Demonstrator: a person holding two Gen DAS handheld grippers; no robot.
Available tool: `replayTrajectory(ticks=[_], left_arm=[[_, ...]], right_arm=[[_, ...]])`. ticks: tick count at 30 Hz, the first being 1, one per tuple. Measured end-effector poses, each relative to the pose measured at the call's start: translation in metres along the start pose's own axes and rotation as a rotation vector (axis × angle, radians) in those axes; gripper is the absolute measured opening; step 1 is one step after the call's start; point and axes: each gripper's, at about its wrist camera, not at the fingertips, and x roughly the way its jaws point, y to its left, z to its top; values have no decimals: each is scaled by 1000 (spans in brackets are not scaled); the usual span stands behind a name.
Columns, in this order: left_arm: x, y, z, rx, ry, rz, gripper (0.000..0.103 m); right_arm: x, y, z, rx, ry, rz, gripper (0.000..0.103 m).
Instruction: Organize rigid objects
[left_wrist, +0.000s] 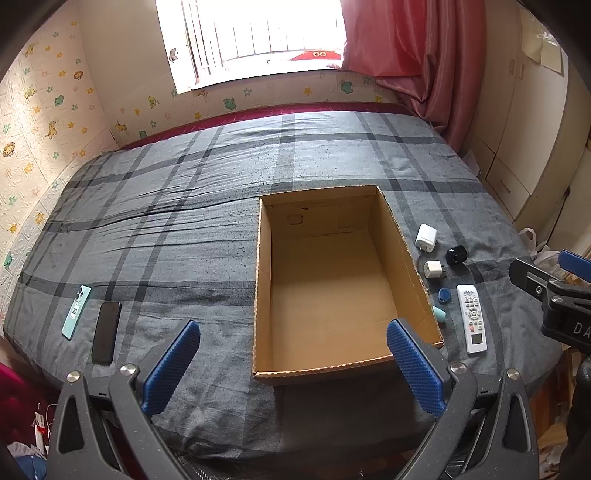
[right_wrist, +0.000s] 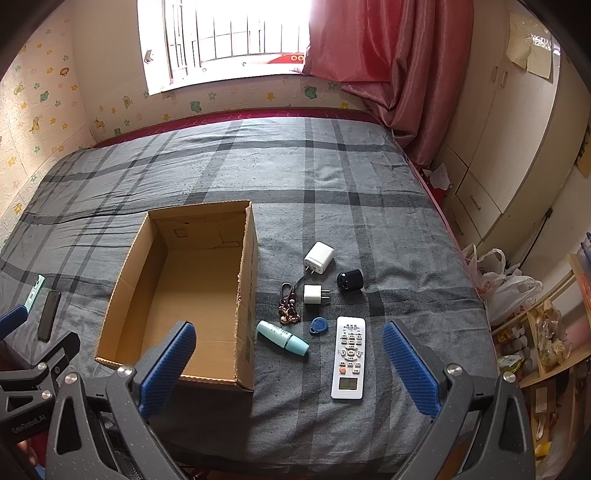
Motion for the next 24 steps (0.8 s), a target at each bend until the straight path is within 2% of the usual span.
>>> replayTrajectory(ticks=[24], left_arm=[[4,0,1,-5,-1,1,103]], right_arm=[[4,3,2,-4,4,-5,103]])
